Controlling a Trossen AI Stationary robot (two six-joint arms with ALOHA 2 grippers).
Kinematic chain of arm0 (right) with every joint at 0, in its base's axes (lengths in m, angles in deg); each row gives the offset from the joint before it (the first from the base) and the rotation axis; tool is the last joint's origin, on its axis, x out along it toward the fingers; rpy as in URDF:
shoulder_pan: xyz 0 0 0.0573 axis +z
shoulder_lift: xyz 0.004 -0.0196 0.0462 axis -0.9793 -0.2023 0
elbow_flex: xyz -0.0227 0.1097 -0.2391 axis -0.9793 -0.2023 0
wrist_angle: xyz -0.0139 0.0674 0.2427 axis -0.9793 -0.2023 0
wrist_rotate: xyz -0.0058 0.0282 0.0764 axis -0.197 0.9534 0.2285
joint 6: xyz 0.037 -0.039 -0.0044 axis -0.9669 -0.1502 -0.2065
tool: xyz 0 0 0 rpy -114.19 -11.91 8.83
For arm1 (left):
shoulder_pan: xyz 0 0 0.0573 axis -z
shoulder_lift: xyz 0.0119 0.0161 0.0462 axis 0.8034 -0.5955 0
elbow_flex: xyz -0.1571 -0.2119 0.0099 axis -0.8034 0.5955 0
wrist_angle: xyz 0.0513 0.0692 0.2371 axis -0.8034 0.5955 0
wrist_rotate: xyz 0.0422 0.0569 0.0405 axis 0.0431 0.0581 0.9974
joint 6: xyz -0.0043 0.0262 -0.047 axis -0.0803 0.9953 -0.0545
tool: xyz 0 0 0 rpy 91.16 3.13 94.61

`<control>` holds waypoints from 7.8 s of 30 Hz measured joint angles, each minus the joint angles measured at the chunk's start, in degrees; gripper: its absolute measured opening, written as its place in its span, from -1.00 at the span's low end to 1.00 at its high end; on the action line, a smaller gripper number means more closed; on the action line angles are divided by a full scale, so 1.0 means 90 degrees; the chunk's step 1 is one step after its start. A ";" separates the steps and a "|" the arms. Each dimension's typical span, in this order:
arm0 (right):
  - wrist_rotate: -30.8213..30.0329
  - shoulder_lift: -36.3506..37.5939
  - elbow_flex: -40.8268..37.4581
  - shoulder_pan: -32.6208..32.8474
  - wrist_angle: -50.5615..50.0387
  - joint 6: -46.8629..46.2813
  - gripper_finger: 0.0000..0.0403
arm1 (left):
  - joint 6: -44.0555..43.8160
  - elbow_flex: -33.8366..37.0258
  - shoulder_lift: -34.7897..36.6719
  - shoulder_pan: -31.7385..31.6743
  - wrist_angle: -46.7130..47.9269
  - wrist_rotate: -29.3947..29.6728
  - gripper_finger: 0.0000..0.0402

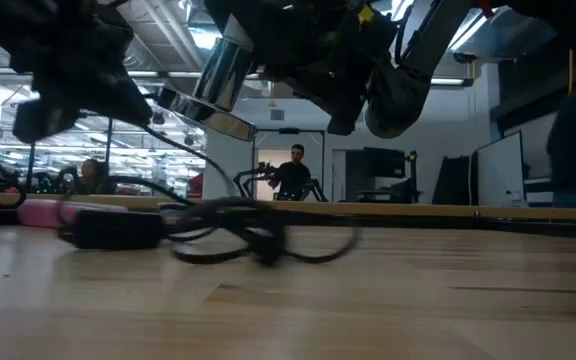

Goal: Screw lightbulb
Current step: Remove the lightbulb from the lamp

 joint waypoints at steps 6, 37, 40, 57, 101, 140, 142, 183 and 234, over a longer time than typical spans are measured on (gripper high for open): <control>0.0293 0.0002 0.0006 0.0000 -0.0235 0.0010 -0.18 | -0.0215 0.0000 0.1093 -0.0211 0.1225 0.0351 -0.97; 0.0480 0.0000 0.0270 0.0107 -0.0329 -0.0040 -0.18 | 0.4300 0.0000 -0.0120 -0.2426 -0.1282 -0.0510 -0.85; 0.0483 0.0000 0.0270 0.0104 -0.0307 -0.0021 -0.18 | 0.4752 0.0000 -0.0120 -0.2426 -0.1219 -0.0568 -0.71; -0.0026 -0.0005 0.0270 0.0087 -0.0305 0.0028 -0.18 | 0.2850 -0.0002 0.0121 -0.2455 0.1073 -0.2171 -0.05; -0.0984 -0.0005 0.0270 0.0083 0.0094 0.0317 -0.18 | 0.2505 0.0000 0.0169 0.0318 -0.0568 0.1334 -0.05; -0.0437 -0.0002 0.0270 0.0172 0.0117 -0.0010 -0.18 | 0.3863 0.0000 0.0250 -0.1824 -0.1472 0.1632 -0.05; -0.0538 -0.0002 0.0272 0.0172 0.0117 -0.0016 -0.18 | 0.3864 0.0000 0.0429 -0.1662 -0.1450 0.1501 -0.05; -0.0534 0.0002 0.0272 0.0171 0.0261 -0.0308 -0.18 | 0.1667 0.0000 -0.1750 -0.0277 -0.3876 0.1639 -0.05; -0.0735 -0.0017 0.0267 0.0210 0.0496 -0.0425 -0.18 | 0.3382 -0.0005 0.1715 -0.0663 -0.0603 0.0154 -0.55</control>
